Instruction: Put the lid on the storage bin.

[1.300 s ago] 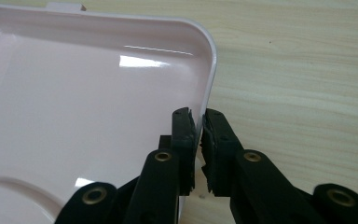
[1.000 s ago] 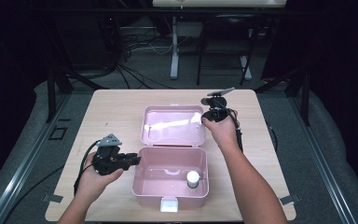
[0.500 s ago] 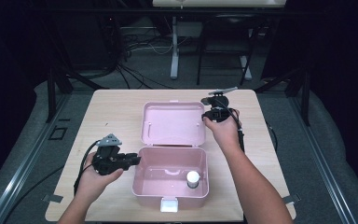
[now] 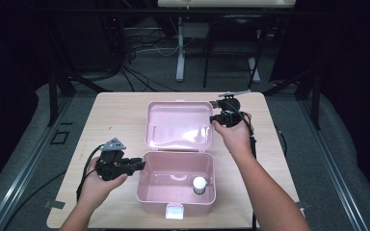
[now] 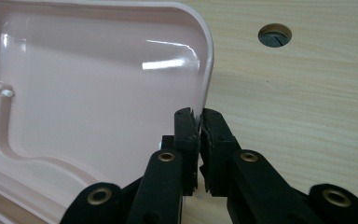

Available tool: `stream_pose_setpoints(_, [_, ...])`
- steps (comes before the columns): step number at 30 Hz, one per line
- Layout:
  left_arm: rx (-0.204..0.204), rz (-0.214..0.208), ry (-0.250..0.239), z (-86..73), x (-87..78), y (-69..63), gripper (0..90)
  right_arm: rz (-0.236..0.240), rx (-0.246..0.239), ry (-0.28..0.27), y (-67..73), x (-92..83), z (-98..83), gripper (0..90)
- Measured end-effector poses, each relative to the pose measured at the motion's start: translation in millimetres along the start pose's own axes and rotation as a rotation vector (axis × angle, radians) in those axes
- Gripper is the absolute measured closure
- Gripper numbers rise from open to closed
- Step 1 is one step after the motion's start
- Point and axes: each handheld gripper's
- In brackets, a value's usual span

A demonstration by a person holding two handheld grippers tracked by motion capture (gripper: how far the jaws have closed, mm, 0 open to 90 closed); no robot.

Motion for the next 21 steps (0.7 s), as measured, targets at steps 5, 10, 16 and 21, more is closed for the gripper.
stream_pose_setpoints(5, [0.000, 0.002, 0.000, 0.0, 0.0, -0.2, 74.0, 0.012, -0.009, -0.024, 1.4, -7.4, 0.4, 86.0])
stream_pose_setpoints(10, [0.000, 0.002, 0.000, -0.1, 0.1, -0.3, 74.0, 0.021, -0.012, -0.036, 2.0, -13.3, 0.5, 86.3])
stream_pose_setpoints(16, [-0.002, 0.002, -0.001, -0.2, 0.1, -0.2, 74.0, 0.019, -0.031, -0.054, 4.6, -18.7, -0.3, 86.3])
stream_pose_setpoints(21, [-0.003, 0.002, -0.002, -0.2, 0.1, -0.1, 74.0, 0.026, -0.044, -0.070, 5.8, -23.5, -0.9, 86.4])
Point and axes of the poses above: each handheld gripper's, and its own axes: x roughly forward along the jaws, z roughly out of its top, y roughly to its left, and after that the axes turned 13 degrees about -y, right-handed
